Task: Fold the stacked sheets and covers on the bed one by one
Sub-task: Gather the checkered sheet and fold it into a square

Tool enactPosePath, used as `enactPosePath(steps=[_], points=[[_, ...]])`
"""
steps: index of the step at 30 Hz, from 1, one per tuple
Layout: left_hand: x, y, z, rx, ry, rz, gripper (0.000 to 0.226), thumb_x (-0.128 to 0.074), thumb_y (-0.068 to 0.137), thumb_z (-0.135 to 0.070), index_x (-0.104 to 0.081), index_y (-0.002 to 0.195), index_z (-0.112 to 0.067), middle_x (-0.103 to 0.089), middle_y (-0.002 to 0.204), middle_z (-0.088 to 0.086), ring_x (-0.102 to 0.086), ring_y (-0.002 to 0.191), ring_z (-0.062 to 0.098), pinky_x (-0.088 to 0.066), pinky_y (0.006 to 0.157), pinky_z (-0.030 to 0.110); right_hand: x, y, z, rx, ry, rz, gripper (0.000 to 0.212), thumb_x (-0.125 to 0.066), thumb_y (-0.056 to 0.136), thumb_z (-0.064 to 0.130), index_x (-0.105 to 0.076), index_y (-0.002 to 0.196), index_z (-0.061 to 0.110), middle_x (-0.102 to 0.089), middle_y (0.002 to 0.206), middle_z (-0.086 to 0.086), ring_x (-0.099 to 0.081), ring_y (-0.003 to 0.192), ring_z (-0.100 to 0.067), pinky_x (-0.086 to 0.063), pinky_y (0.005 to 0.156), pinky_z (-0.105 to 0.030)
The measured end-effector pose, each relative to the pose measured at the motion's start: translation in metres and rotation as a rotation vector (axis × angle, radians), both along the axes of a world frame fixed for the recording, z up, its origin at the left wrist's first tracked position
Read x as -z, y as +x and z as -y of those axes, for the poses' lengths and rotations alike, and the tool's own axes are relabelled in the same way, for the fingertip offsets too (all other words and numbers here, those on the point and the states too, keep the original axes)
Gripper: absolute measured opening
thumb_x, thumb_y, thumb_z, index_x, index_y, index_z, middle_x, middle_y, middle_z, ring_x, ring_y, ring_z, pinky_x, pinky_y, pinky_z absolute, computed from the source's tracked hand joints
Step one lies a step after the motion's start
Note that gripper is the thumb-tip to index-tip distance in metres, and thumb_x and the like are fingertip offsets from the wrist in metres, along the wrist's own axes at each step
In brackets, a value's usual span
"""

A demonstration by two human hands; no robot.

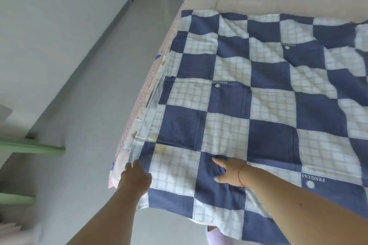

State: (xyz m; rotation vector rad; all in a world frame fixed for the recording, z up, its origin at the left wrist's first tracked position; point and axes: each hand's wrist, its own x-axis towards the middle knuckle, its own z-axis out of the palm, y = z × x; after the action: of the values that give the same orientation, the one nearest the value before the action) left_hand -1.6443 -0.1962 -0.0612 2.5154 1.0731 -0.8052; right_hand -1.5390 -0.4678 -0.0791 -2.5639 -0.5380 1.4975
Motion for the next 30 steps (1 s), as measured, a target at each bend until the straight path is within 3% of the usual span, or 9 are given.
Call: enactPosePath(steps=[2, 5, 9, 13, 16, 20, 23, 26, 30], points=[[0.004, -0.004, -0.016, -0.057, -0.018, 0.012, 0.052, -0.053, 0.09, -0.026, -0.037, 0.137, -0.009, -0.044, 0.133, 0.011, -0.049, 0.121, 0.033, -0.045, 0.097, 0.041, 0.003, -0.002, -0.015, -0.051, -0.031, 0.002, 0.078, -0.048, 0.09, 0.055, -0.004, 0.151, 0.036, -0.049, 0.129, -0.011, -0.05, 0.108, -0.025, -0.039, 0.088, -0.03], [0.012, -0.01, -0.033, -0.124, -0.051, 0.049, 0.053, -0.056, 0.088, -0.024, -0.038, 0.134, -0.005, -0.052, 0.128, 0.013, -0.055, 0.113, 0.033, -0.048, 0.092, 0.042, 0.006, -0.003, -0.027, -0.089, -0.063, 0.033, 0.078, -0.046, 0.091, 0.055, -0.002, 0.152, 0.035, -0.036, 0.148, -0.012, -0.044, 0.127, -0.03, -0.036, 0.103, -0.035], [0.019, -0.013, -0.045, -0.222, -0.125, 0.105, 0.057, -0.059, 0.091, -0.023, -0.034, 0.138, -0.003, -0.057, 0.122, 0.015, -0.06, 0.096, 0.03, -0.045, 0.076, 0.034, 0.012, -0.007, -0.029, -0.092, -0.089, 0.058, 0.077, -0.045, 0.091, 0.056, -0.001, 0.151, 0.036, -0.036, 0.146, -0.015, -0.047, 0.123, -0.03, -0.039, 0.098, -0.032], [0.025, -0.015, -0.053, -0.195, -0.134, 0.122, 0.022, -0.058, 0.092, -0.025, -0.052, 0.105, -0.008, -0.057, 0.089, 0.007, -0.053, 0.083, 0.026, -0.043, 0.069, 0.034, 0.017, -0.016, -0.027, -0.049, -0.085, 0.108, 0.077, -0.047, 0.091, 0.055, 0.0, 0.15, 0.04, -0.032, 0.145, -0.015, -0.042, 0.126, -0.032, -0.038, 0.101, -0.035], [0.028, -0.019, -0.057, -0.143, -0.137, 0.122, 0.032, -0.05, 0.096, -0.021, -0.053, 0.123, -0.004, -0.06, 0.096, 0.007, -0.05, 0.084, 0.023, -0.037, 0.069, 0.028, 0.021, -0.03, -0.022, 0.023, -0.095, 0.147, 0.075, -0.047, 0.09, 0.055, -0.002, 0.149, 0.043, -0.035, 0.142, -0.013, -0.044, 0.125, -0.032, -0.041, 0.101, -0.034], [0.02, -0.027, -0.053, -0.243, -0.28, 0.282, 0.032, -0.05, 0.093, -0.008, -0.053, 0.12, 0.009, -0.06, 0.098, 0.021, -0.054, 0.076, 0.027, -0.04, 0.058, 0.033, 0.018, -0.054, -0.022, 0.122, -0.111, 0.205, 0.07, -0.045, 0.092, 0.054, -0.009, 0.15, 0.039, -0.047, 0.137, -0.012, -0.048, 0.123, -0.031, -0.041, 0.099, -0.034], [0.007, -0.039, -0.05, -0.374, -0.458, 0.441, 0.028, -0.053, 0.091, -0.003, -0.048, 0.118, -0.006, -0.052, 0.083, 0.005, -0.05, 0.067, 0.016, -0.036, 0.052, 0.026, 0.006, -0.077, -0.028, 0.267, -0.053, 0.235, 0.064, -0.046, 0.093, 0.048, -0.019, 0.149, 0.034, -0.047, 0.141, -0.008, -0.048, 0.124, -0.029, -0.042, 0.1, -0.033], [0.0, -0.054, -0.053, -0.352, -0.596, 0.459, 0.044, -0.05, 0.086, 0.007, -0.042, 0.123, -0.016, -0.059, 0.085, 0.008, -0.057, 0.07, 0.02, -0.041, 0.056, 0.026, -0.004, -0.1, -0.045, 0.432, 0.09, 0.219, 0.055, -0.05, 0.094, 0.041, -0.033, 0.145, 0.029, -0.046, 0.142, -0.006, -0.053, 0.118, -0.025, -0.044, 0.09, -0.028], [0.003, -0.07, -0.066, -0.262, -0.646, 0.413, 0.044, -0.05, 0.085, 0.005, -0.049, 0.121, -0.02, -0.065, 0.101, 0.009, -0.062, 0.092, 0.028, -0.053, 0.084, 0.04, -0.015, -0.129, -0.101, 0.526, 0.257, 0.204, 0.033, -0.05, 0.094, 0.035, -0.056, 0.123, 0.02, -0.062, 0.118, -0.004, -0.062, 0.1, -0.022, -0.047, 0.08, -0.026]])
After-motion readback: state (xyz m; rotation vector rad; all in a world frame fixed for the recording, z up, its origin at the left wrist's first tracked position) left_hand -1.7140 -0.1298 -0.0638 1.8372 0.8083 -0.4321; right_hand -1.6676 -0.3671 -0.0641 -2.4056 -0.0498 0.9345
